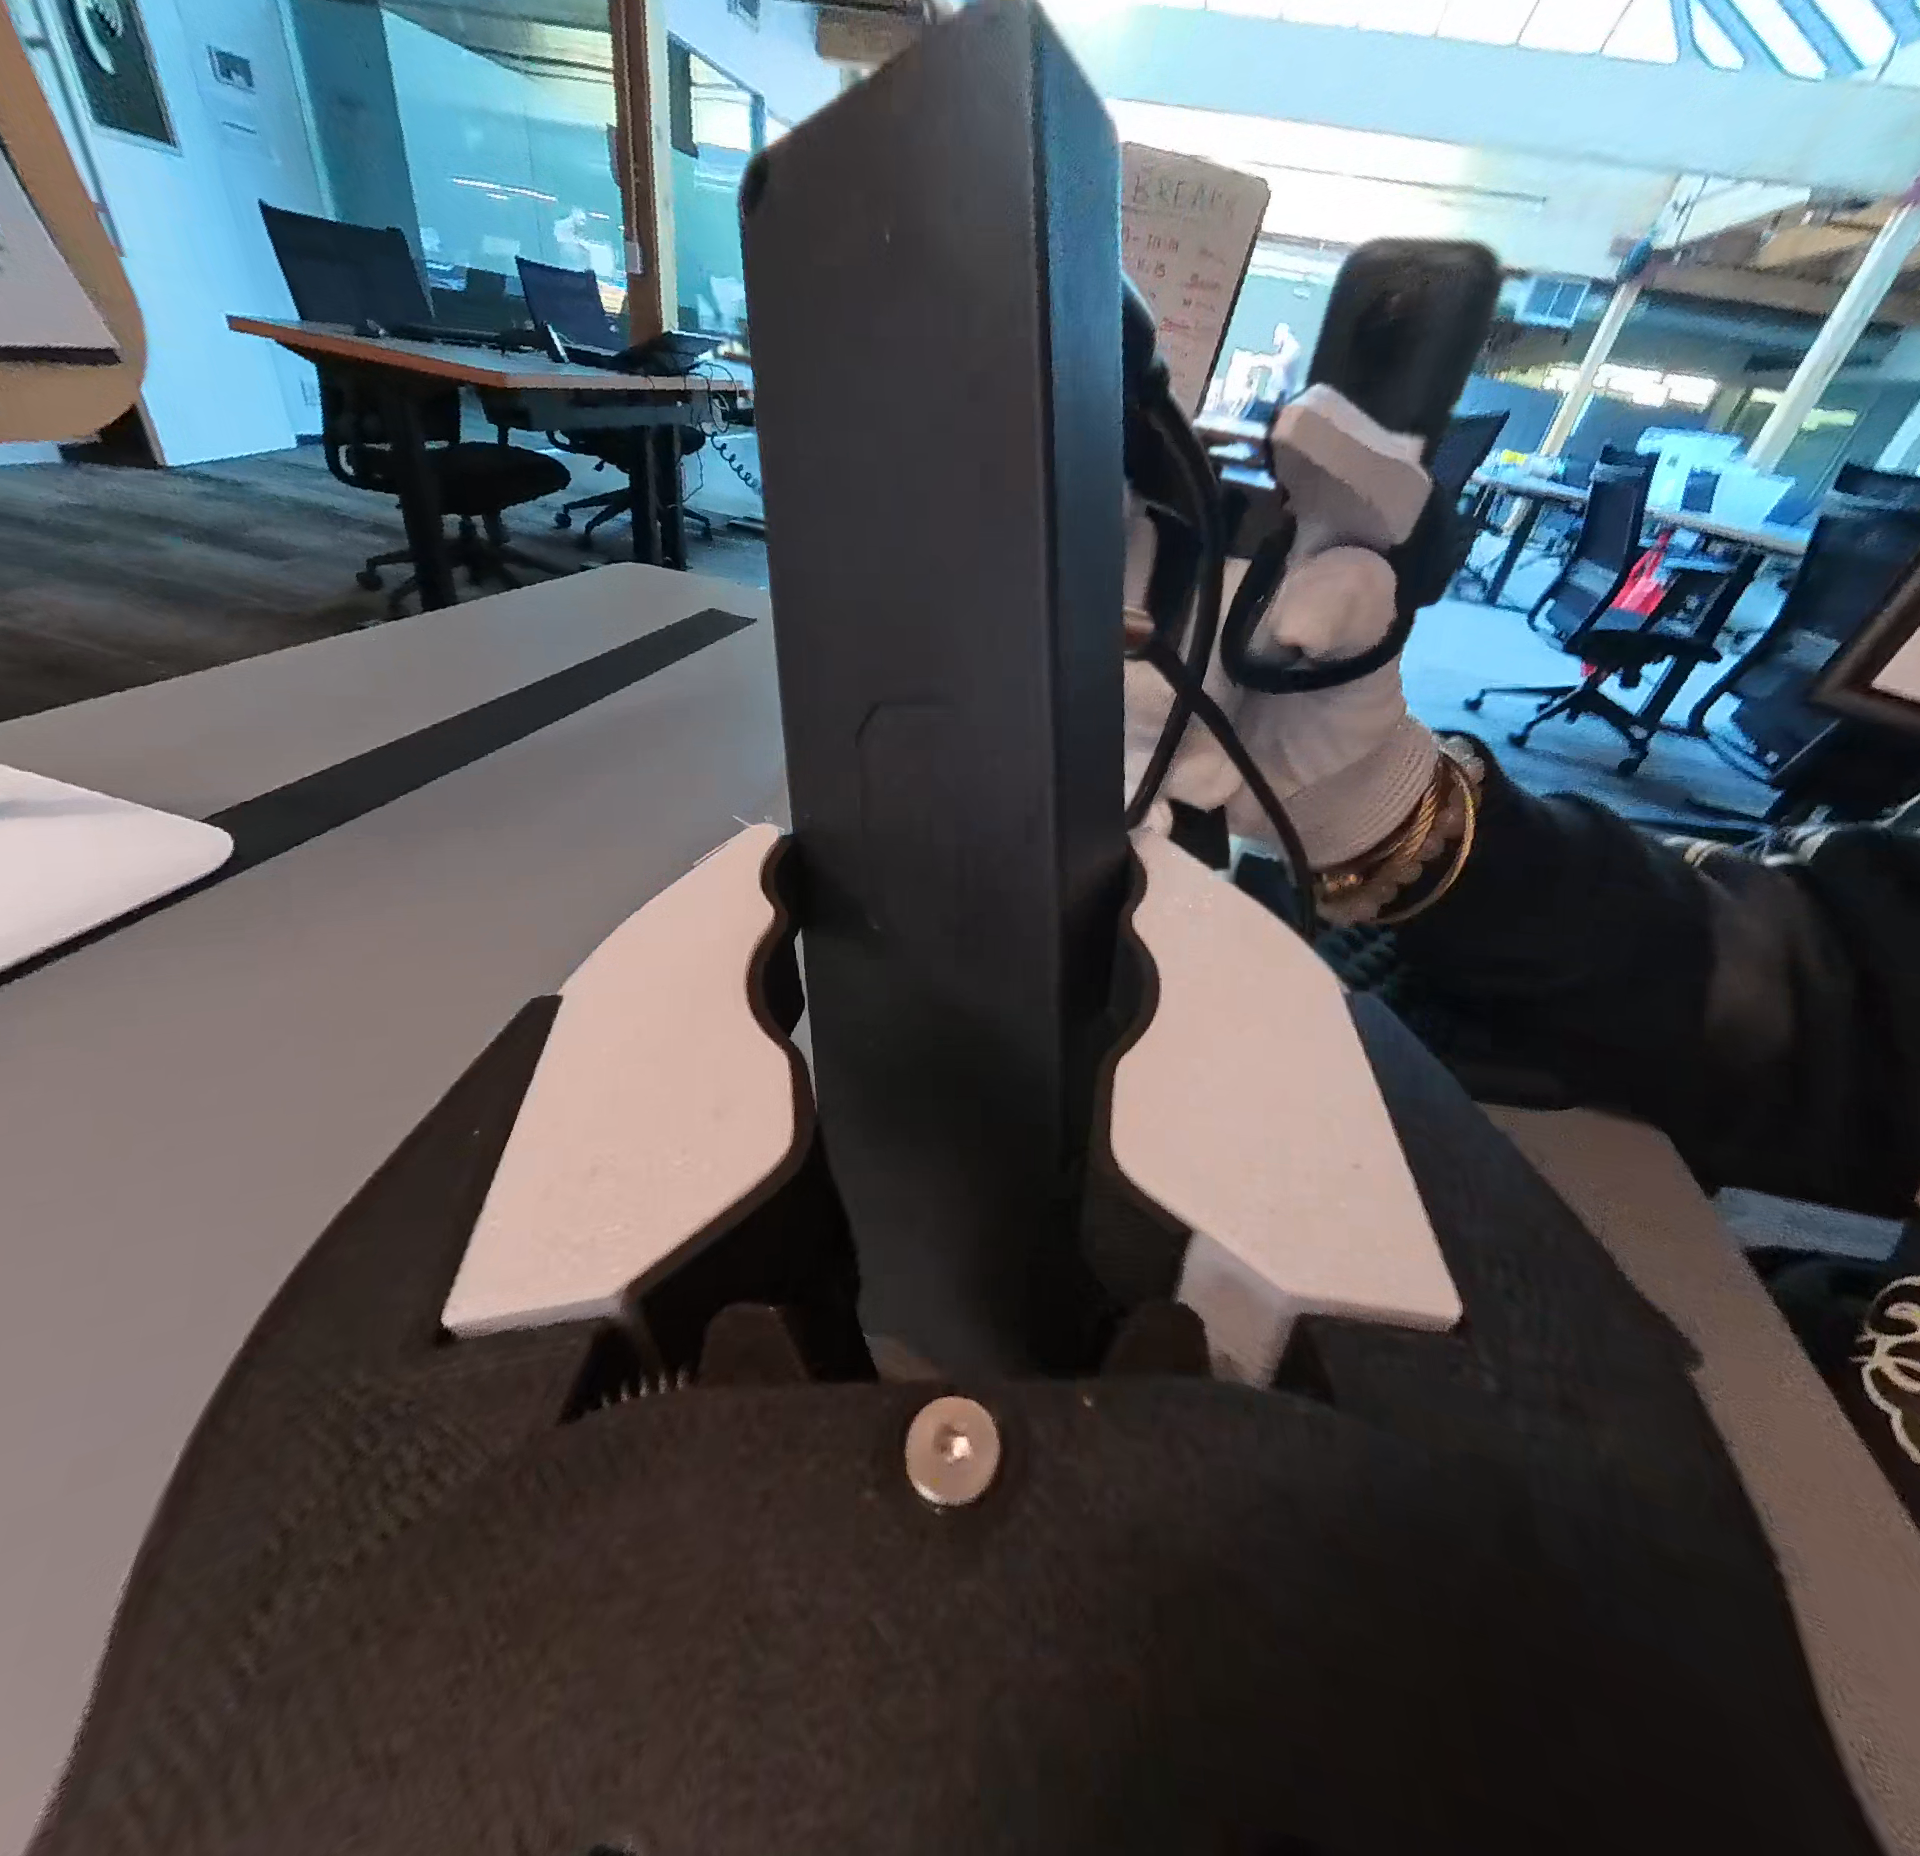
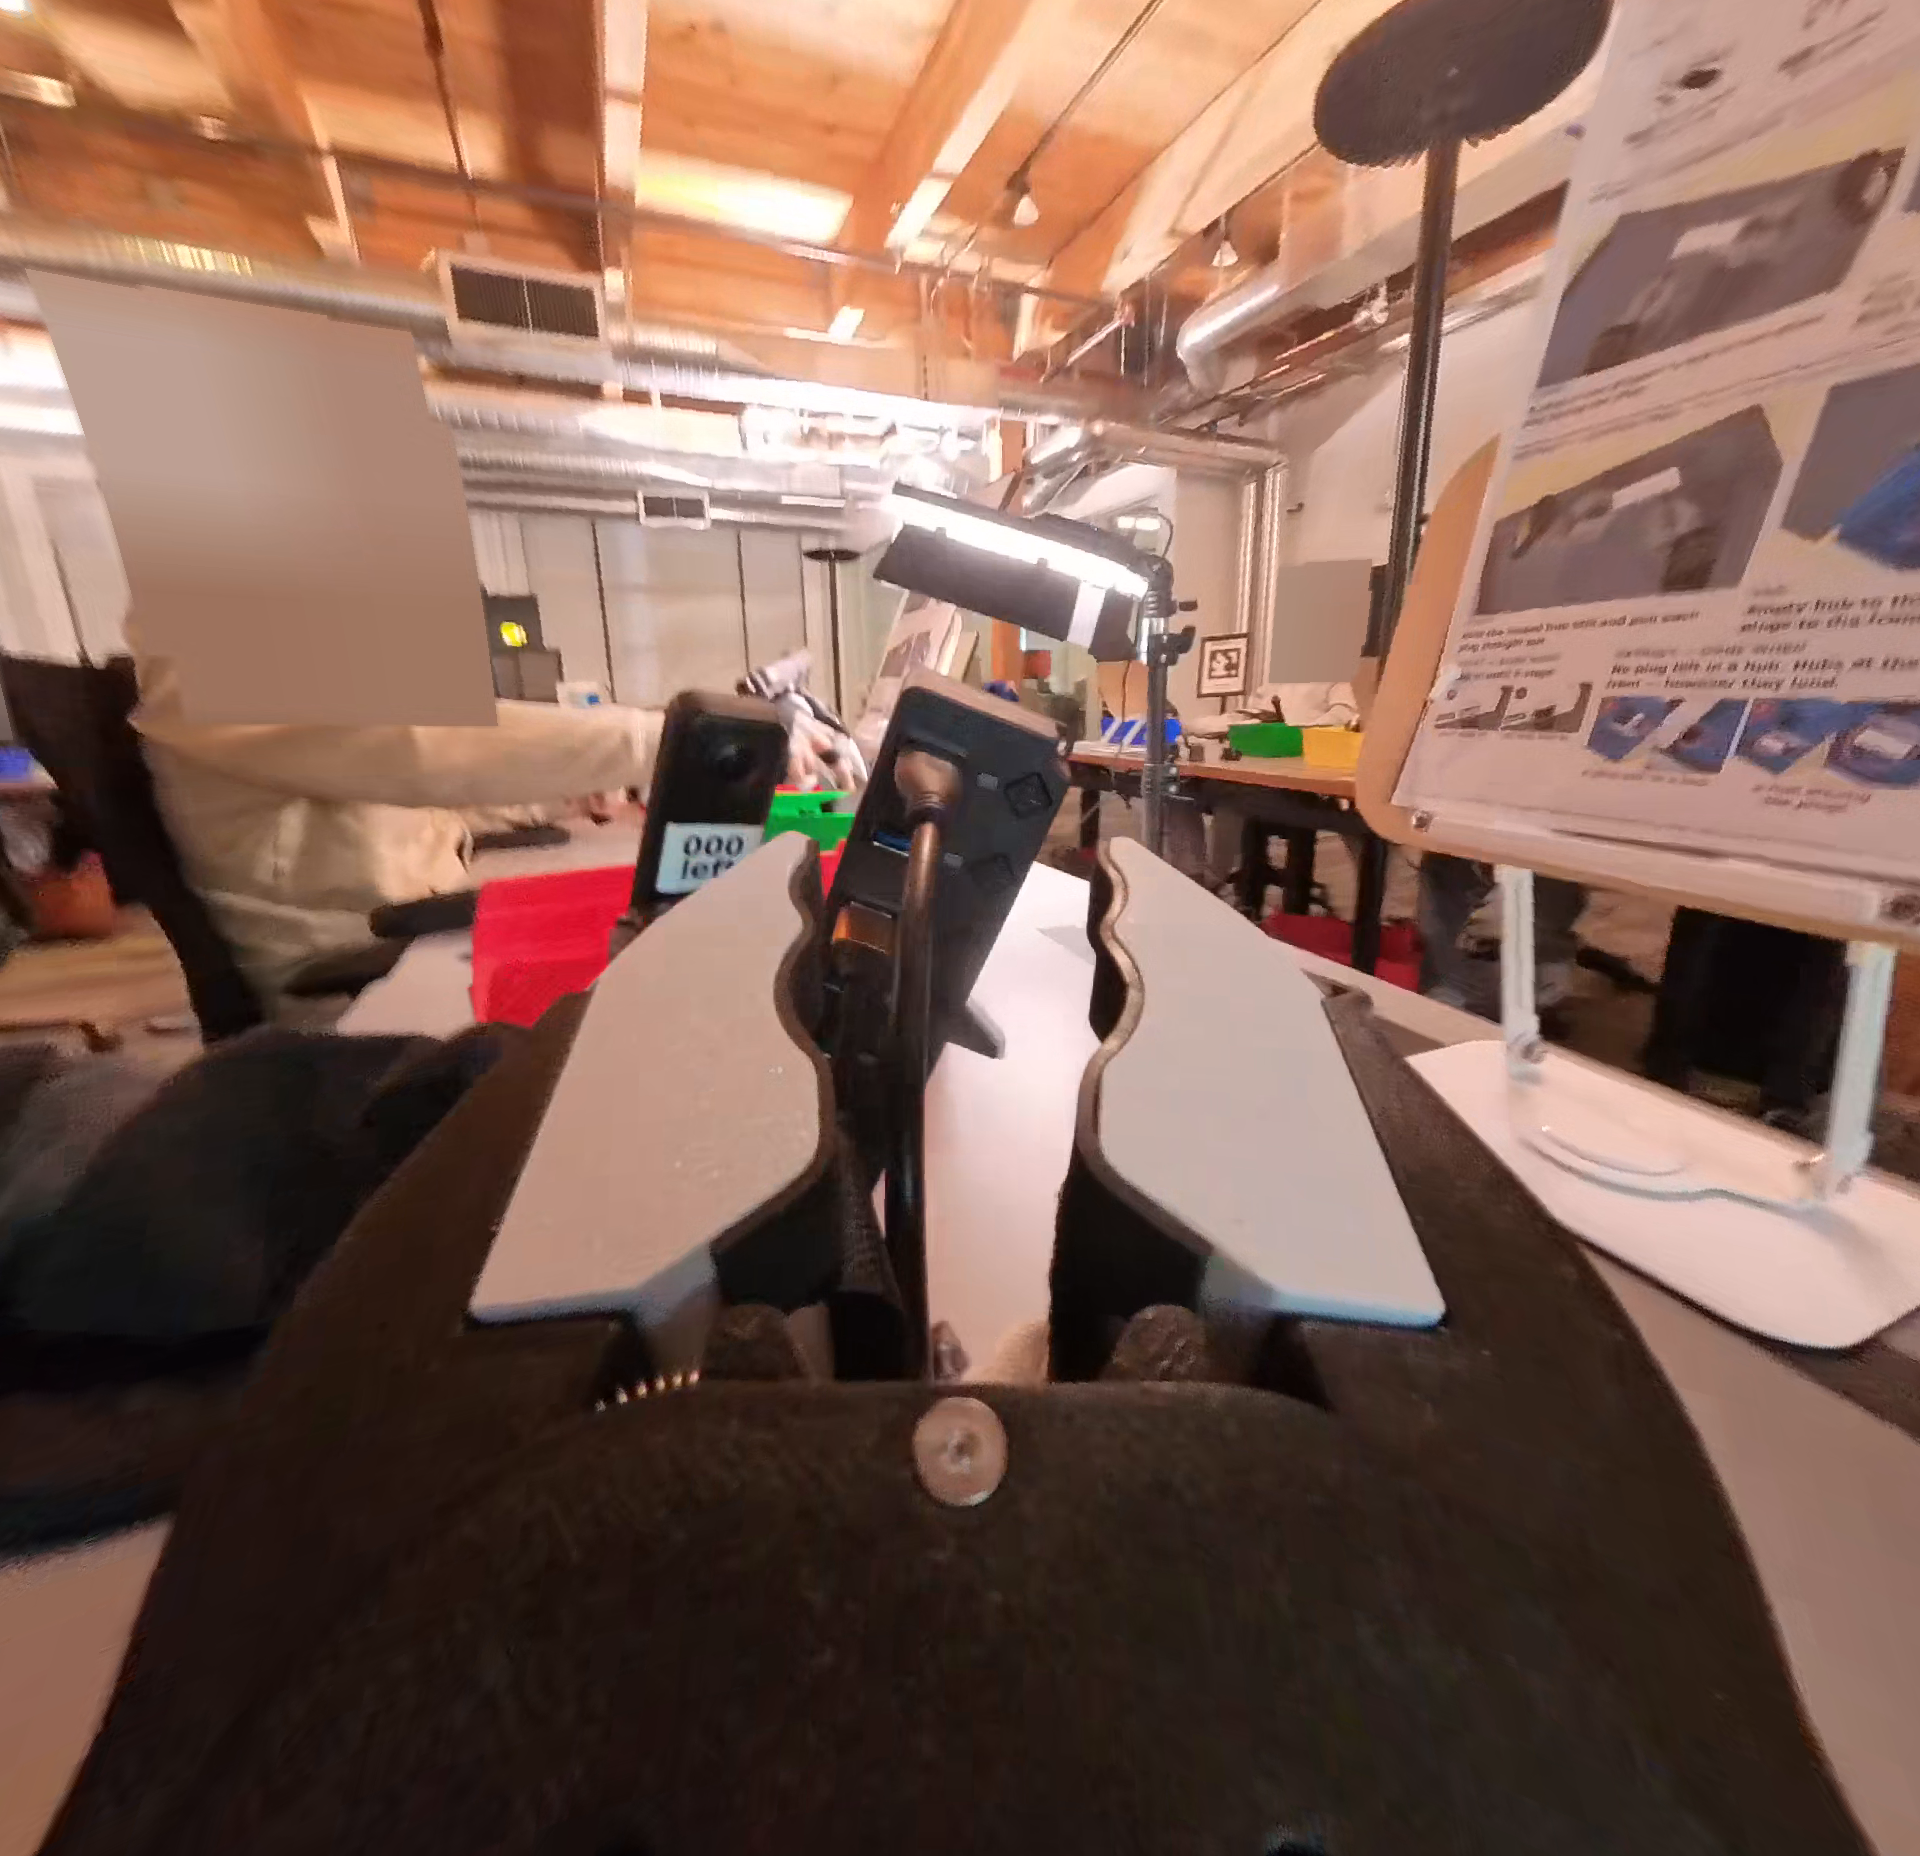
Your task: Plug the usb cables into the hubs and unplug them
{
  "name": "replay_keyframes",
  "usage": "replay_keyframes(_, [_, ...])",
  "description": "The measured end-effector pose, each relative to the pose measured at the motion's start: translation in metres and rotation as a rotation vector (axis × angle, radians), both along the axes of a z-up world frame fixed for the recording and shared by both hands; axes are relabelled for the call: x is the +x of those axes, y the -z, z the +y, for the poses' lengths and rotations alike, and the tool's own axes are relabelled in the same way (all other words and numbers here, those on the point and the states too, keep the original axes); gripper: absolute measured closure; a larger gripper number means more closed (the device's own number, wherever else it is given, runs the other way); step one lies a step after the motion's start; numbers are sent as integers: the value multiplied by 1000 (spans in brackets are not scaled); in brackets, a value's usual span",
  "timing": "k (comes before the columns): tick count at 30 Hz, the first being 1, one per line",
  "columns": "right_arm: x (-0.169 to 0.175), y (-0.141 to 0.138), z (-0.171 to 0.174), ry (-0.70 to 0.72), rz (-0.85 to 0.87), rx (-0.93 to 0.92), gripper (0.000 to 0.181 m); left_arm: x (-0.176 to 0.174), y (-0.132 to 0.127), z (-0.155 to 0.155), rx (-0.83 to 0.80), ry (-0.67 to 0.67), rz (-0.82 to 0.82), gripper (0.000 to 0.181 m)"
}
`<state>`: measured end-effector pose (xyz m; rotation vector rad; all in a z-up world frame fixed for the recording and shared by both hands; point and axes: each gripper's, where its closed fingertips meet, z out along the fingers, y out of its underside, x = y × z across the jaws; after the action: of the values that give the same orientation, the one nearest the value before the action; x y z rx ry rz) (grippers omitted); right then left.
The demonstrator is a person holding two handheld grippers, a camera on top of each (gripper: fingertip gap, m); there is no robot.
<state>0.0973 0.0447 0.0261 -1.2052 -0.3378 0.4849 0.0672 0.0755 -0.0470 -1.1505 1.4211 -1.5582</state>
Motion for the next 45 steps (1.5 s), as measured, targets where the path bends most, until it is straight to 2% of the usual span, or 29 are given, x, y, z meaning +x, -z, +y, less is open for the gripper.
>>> replay_keyframes(2, [-9, 2, -3, -8, -79, 2, 138, -2, 2, 0, 62, 4, 14, 124])
replay_keyframes(3, [-16, 7, -5, -56, -109, -28, 145, -3, 3, -2, 90, 15, 21, 124])
replay_keyframes(5, [-31, 19, -8, -173, -143, -127, 146, -6, 8, -6, 149, 37, 48, 124])
replay_keyframes(7, [-39, 30, -8, -219, -176, -182, 146, -6, 17, -8, 239, 37, 85, 124])
replay_keyframes(11, [-40, 25, -9, -231, -126, -164, 151, -7, 11, -10, 256, 37, 53, 124])
replay_keyframes(15, [-34, 27, -3, -158, -148, -169, 170, -10, 10, -7, 282, 31, 13, 124])
replay_keyframes(18, [-32, 26, -3, -102, -203, -140, 173, -13, -12, -9, 182, 34, -116, 119])
replay_keyframes(20, [-33, 26, 0, -65, -220, -136, 173, -12, -22, -6, 170, -30, -126, 114])
replay_keyframes(23, [-31, 27, 8, 28, -201, -144, 173, -10, -37, -8, 290, -179, -179, 115])
replay_keyframes(26, [-35, 28, 13, 85, -187, -141, 173, -9, -42, 0, 455, -385, -185, 134])
replay_keyframes(29, [-47, 31, 14, 118, -272, -121, 173, -9, -41, 6, 537, -506, -191, 149])
replay_keyframes(32, [-57, 33, 15, 161, -346, -101, 171, -12, -41, 10, 548, -541, -194, 153])
replay_keyframes(34, [-63, 32, 14, 162, -368, -66, 161, -14, -42, 13, 579, -567, -199, 154])
replay_keyframes(36, [-61, 19, 10, 187, -309, 11, 146, -15, -41, 16, 589, -591, -192, 155])
replay_keyframes(37, [-58, 14, 8, 200, -273, 30, 145, -15, -39, 17, 595, -598, -183, 155])
replay_keyframes(39, [-55, 12, 8, 204, -245, 20, 146, -14, -37, 17, 625, -613, -176, 155])
replay_keyframes(41, [-57, 21, 12, 205, -287, -29, 150, -11, -34, 15, 686, -625, -160, 155])
replay_keyframes(43, [-61, 31, 16, 209, -342, -68, 163, -9, -31, 13, 738, -636, -154, 155])
replay_keyframes(45, [-60, 34, 18, 237, -352, -88, 164, -9, -29, 15, 754, -648, -139, 156])
